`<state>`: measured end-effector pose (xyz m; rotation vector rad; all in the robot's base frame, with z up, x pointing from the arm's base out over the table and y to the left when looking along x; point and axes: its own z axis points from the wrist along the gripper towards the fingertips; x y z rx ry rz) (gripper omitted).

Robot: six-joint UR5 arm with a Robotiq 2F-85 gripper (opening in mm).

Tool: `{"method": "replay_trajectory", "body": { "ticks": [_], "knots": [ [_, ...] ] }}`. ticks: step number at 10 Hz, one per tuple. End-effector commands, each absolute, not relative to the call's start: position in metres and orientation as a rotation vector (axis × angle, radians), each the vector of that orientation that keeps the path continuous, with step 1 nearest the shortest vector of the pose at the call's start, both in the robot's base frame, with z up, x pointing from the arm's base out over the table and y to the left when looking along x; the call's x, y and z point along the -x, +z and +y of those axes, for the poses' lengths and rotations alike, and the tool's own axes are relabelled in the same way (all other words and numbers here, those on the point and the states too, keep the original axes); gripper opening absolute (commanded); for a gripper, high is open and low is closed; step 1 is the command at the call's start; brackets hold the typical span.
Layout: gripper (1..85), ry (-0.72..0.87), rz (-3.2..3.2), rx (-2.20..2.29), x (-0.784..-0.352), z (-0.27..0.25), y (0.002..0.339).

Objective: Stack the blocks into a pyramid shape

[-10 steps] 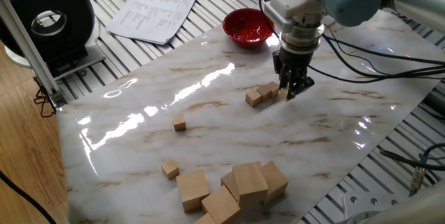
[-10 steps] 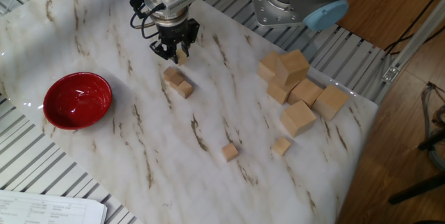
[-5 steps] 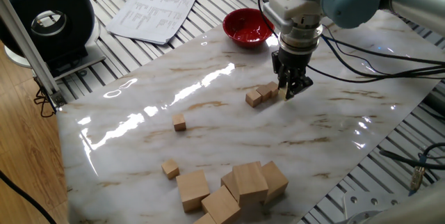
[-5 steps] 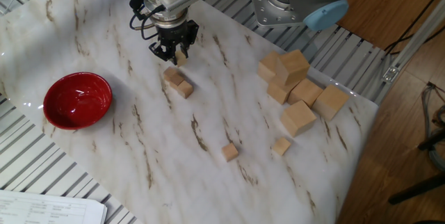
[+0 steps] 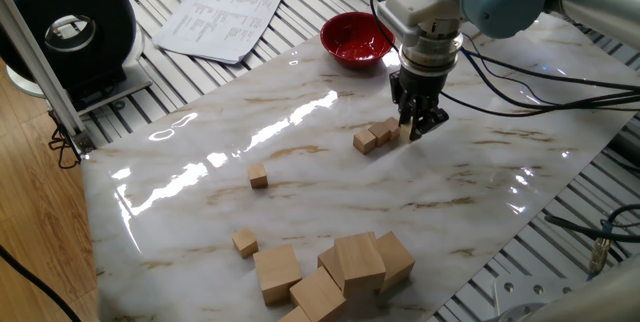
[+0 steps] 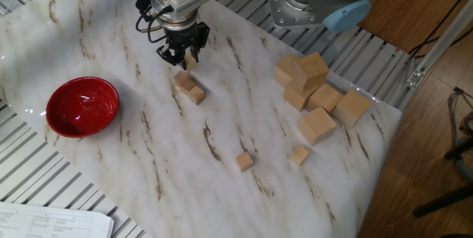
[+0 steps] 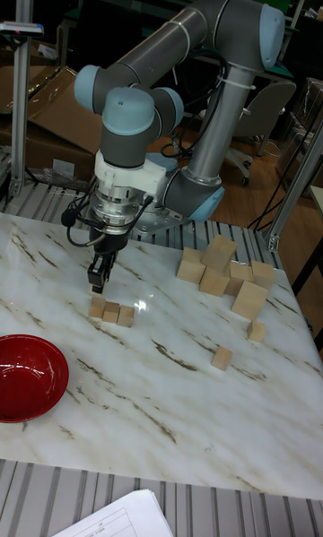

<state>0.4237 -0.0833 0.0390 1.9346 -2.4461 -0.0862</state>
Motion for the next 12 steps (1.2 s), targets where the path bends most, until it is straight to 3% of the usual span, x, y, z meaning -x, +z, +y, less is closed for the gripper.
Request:
{"method": "replay_trajectory", "body": {
  "ticks": [1,12],
  "knots": [
    [1.0,-0.096,-2.462,-1.931,-0.43,-0.08,0.041],
    [1.0,-0.093,-2.462,-1.928,-0.44,-0.078,0.04]
  ]
}}
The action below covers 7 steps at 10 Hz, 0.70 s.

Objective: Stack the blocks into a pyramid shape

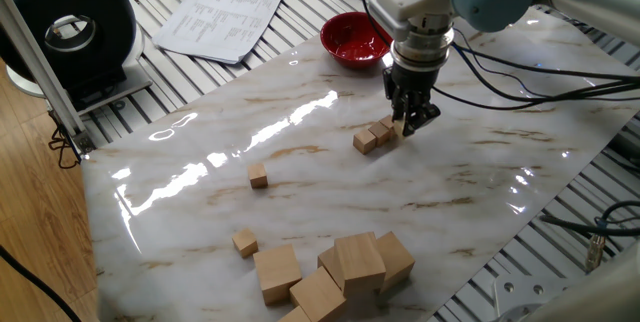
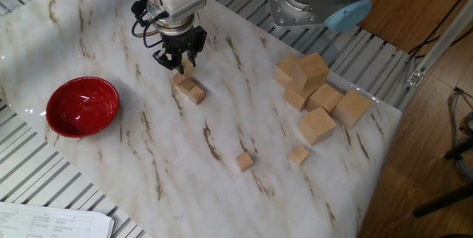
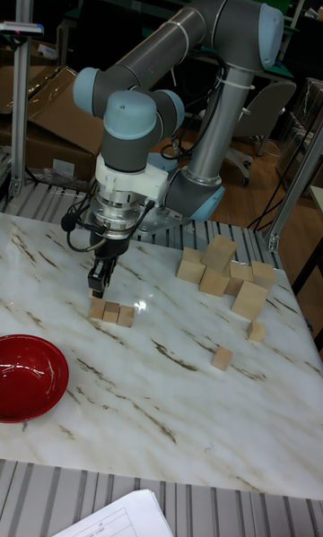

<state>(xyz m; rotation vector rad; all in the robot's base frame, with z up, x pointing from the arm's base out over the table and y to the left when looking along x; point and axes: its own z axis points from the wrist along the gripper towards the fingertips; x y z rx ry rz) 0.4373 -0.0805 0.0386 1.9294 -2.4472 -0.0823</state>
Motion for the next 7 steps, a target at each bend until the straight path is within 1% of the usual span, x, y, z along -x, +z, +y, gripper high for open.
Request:
{"method": "replay_trajectory", "body": {
  "ticks": [1,5,7],
  "knots": [
    [1.0,-0.091,-2.462,-1.927,-0.44,-0.079,0.04],
    [1.0,-0.106,-2.471,-1.923,-0.441,-0.076,0.04],
    [1.0,-0.143,-2.495,-1.889,-0.433,-0.07,0.044]
  ]
}}
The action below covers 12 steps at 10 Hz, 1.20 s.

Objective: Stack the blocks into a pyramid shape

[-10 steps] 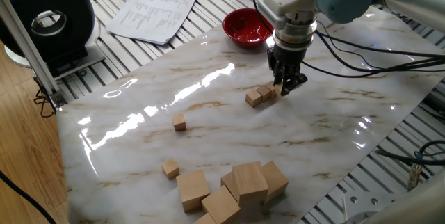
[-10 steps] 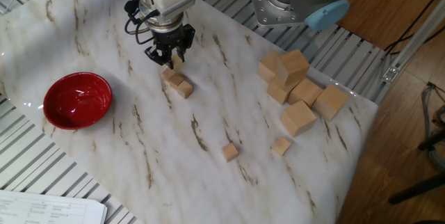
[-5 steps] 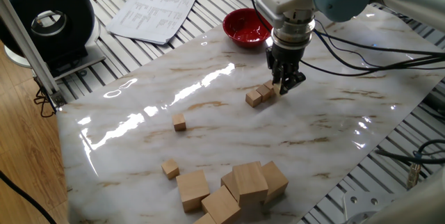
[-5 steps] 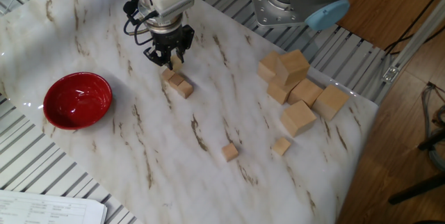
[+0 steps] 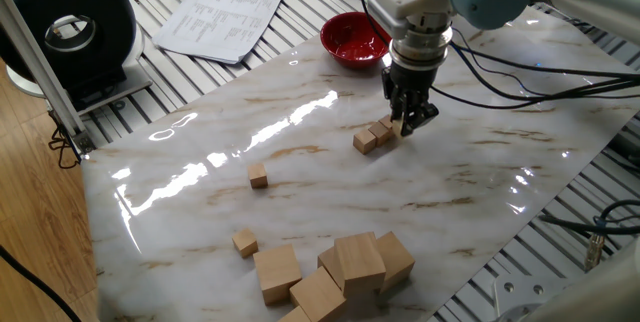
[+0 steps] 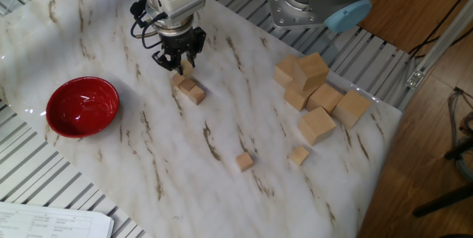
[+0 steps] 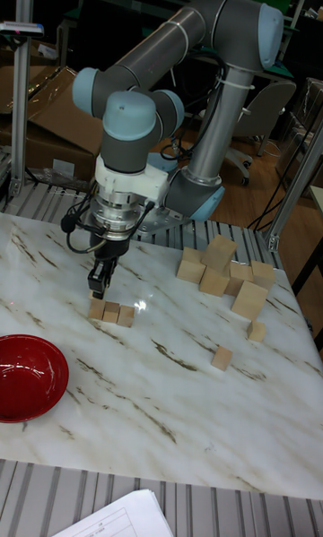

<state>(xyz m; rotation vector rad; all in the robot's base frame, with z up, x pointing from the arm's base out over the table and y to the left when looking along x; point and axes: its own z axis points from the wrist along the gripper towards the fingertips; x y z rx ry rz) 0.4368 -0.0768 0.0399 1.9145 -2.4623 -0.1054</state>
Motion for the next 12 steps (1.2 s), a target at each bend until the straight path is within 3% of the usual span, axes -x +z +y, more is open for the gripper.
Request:
{"method": "replay_trajectory", "body": {
  "ticks": [1,7,12],
  "knots": [
    [1.0,-0.16,-2.511,-1.872,-0.43,-0.067,0.044],
    [1.0,-0.148,-2.489,-1.863,-0.419,-0.078,0.059],
    [1.0,-0.074,-2.474,-1.888,-0.437,-0.085,0.066]
  ]
}}
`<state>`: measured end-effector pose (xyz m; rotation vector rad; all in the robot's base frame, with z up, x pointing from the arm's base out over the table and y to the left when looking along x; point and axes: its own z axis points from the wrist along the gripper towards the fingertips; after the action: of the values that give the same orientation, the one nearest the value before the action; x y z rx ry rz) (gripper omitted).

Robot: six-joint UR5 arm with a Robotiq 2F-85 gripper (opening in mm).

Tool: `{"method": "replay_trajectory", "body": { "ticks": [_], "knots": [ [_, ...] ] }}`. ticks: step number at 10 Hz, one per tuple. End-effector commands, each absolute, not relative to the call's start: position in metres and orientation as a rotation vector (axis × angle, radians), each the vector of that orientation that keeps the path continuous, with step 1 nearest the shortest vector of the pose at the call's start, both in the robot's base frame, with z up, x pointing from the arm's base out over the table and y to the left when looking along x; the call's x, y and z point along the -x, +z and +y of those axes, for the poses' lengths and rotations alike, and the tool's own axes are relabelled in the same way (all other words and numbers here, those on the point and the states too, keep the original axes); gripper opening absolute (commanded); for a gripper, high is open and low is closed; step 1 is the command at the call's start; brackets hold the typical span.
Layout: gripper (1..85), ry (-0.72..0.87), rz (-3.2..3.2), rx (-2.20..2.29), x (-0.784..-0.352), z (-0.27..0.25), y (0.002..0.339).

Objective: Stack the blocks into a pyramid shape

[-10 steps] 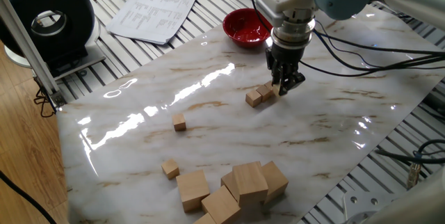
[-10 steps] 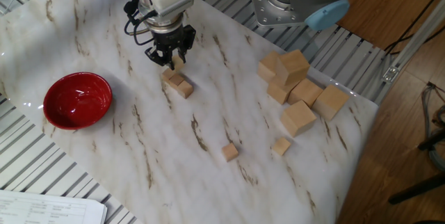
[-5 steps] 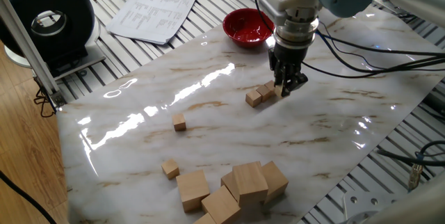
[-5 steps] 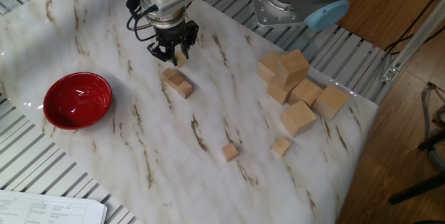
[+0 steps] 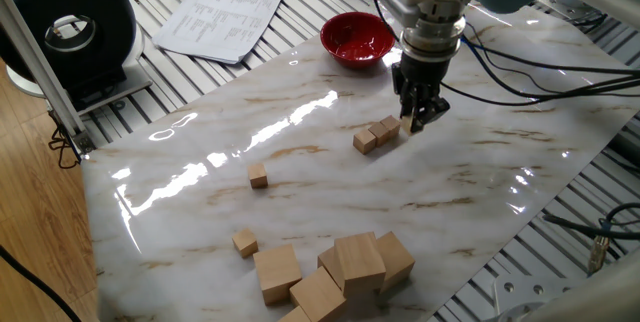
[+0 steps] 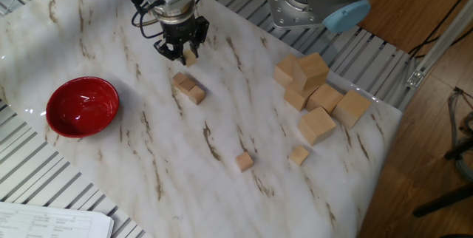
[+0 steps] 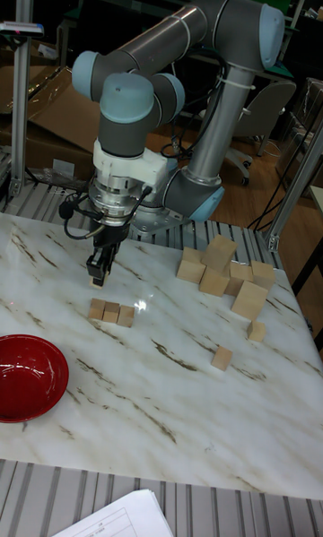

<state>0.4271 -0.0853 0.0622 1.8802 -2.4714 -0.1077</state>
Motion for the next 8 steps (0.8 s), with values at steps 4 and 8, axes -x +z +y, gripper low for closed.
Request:
{"method": "replay_trajectory", "body": {
  "ticks": [4,8],
  "knots": [
    [1.0,-0.055,-2.478,-1.884,-0.452,-0.079,0.058],
    [1.0,-0.042,-2.462,-1.883,-0.466,-0.074,0.07]
  ]
}}
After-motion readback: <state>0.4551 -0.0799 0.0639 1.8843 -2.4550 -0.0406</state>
